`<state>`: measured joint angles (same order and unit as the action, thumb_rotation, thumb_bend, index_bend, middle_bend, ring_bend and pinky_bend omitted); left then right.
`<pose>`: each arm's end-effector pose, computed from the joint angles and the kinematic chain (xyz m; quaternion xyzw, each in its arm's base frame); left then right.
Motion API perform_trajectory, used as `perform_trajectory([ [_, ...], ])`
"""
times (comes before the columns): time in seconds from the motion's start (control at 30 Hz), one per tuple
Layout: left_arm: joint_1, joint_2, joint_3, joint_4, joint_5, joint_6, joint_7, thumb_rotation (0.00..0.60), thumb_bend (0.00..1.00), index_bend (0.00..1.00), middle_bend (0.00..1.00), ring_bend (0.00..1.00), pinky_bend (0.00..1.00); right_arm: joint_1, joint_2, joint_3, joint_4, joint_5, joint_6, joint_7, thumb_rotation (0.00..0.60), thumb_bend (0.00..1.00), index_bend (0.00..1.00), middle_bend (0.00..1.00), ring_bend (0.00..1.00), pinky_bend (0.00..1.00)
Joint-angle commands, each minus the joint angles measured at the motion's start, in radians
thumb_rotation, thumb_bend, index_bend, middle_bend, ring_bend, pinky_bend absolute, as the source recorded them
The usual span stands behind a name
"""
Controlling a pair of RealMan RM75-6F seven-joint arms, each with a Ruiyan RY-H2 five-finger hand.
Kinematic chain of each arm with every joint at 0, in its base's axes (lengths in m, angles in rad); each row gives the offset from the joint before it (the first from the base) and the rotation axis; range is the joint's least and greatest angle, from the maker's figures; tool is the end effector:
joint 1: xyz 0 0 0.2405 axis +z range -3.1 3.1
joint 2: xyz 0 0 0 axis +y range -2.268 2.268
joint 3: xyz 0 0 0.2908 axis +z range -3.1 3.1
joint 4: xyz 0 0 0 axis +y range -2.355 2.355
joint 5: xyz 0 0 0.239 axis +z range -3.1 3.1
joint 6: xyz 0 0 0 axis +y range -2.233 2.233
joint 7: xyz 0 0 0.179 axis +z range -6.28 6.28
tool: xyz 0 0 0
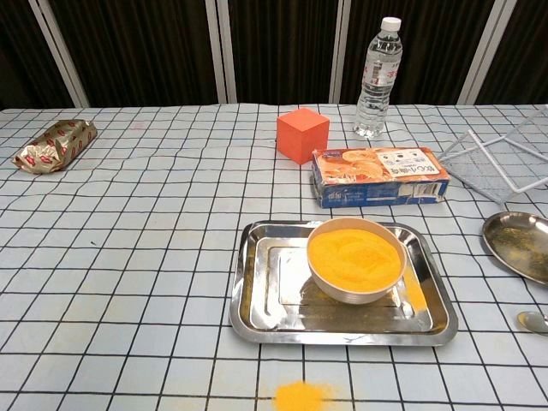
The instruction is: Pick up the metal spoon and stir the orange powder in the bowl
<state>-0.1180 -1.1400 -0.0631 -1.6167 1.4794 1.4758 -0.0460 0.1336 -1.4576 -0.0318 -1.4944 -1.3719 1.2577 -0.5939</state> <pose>-0.3452 0.2355 0.1414 -0.5797 -0.4030 -0.4182 0.5716 -0.3536 -0.2066 -0.0143 0.7245 -0.3511 0.1890 0.5622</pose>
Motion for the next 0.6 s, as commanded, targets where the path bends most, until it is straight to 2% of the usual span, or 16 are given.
perform_trajectory([
  [0.03,0.000,0.000,0.000,0.000,0.000,0.001,0.000,0.600,0.00,0.00,0.00,0.00,0.00,-0.001,-0.001,0.002,-0.002,-0.006,0.008,0.009,0.600,0.60,0.39,0.02,0.00,0.00],
  [0.2,0.000,-0.001,-0.001,0.000,0.001,0.001,-0.001,0.600,0.00,0.00,0.00,0.00,0.00,-0.003,-0.002,0.005,-0.011,-0.022,0.029,0.025,0.600,0.52,0.39,0.02,0.00,0.00],
  [0.37,0.000,-0.001,-0.001,0.001,0.000,0.000,0.000,0.600,0.00,0.00,0.00,0.00,0.00,-0.005,-0.003,0.003,-0.015,-0.031,0.040,0.024,0.600,0.51,0.40,0.03,0.00,0.00],
  [0.6,0.000,-0.001,-0.001,0.002,0.000,0.000,-0.001,0.600,0.00,0.00,0.00,0.00,0.00,-0.006,-0.016,0.010,0.010,-0.012,0.038,0.014,0.600,0.51,0.49,0.10,0.00,0.00],
])
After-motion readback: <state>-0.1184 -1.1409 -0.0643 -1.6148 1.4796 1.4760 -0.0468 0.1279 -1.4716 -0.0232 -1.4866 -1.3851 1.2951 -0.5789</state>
